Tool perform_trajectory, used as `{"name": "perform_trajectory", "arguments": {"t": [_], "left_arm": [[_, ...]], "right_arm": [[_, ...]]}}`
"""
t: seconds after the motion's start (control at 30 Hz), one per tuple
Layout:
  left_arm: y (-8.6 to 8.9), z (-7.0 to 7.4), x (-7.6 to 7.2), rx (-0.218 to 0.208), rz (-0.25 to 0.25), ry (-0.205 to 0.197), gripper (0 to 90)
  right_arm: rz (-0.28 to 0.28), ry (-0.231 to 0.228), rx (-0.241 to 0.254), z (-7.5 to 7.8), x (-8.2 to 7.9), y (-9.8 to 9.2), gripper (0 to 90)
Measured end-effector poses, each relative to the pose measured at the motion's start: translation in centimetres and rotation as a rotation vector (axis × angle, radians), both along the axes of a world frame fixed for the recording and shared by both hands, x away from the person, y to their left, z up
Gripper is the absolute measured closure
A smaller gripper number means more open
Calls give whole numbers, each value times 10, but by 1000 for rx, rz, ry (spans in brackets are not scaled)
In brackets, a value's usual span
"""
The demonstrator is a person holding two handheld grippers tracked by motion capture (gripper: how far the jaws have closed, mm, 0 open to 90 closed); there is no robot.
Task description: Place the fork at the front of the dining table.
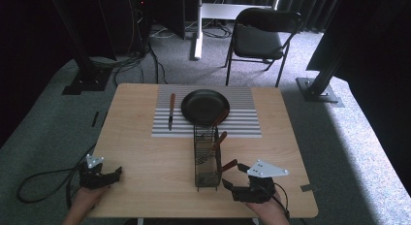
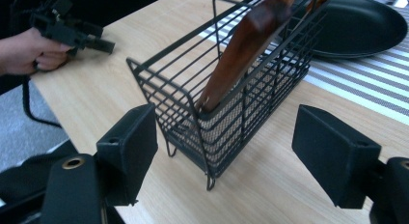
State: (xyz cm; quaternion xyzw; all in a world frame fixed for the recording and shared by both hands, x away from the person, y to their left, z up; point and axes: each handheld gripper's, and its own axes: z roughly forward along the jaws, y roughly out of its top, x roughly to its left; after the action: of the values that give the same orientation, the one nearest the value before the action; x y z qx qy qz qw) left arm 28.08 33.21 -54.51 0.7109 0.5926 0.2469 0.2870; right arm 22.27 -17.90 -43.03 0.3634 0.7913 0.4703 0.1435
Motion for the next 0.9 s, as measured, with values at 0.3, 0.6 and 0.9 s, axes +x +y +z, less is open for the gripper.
{"name": "perform_trajectory", "arguments": {"t": [0.3, 0.6, 0.9], "left_arm": [[0, 0, 0, 0, 0, 0, 95], [0, 0, 0, 0, 0, 0, 95], [0, 0, 0, 0, 0, 0, 95]], "right_arm": [[-29, 38, 63, 2, 7, 7, 401], [-88, 55, 82, 2, 11, 11, 586], [-94, 92, 101, 1, 14, 14, 657]]}}
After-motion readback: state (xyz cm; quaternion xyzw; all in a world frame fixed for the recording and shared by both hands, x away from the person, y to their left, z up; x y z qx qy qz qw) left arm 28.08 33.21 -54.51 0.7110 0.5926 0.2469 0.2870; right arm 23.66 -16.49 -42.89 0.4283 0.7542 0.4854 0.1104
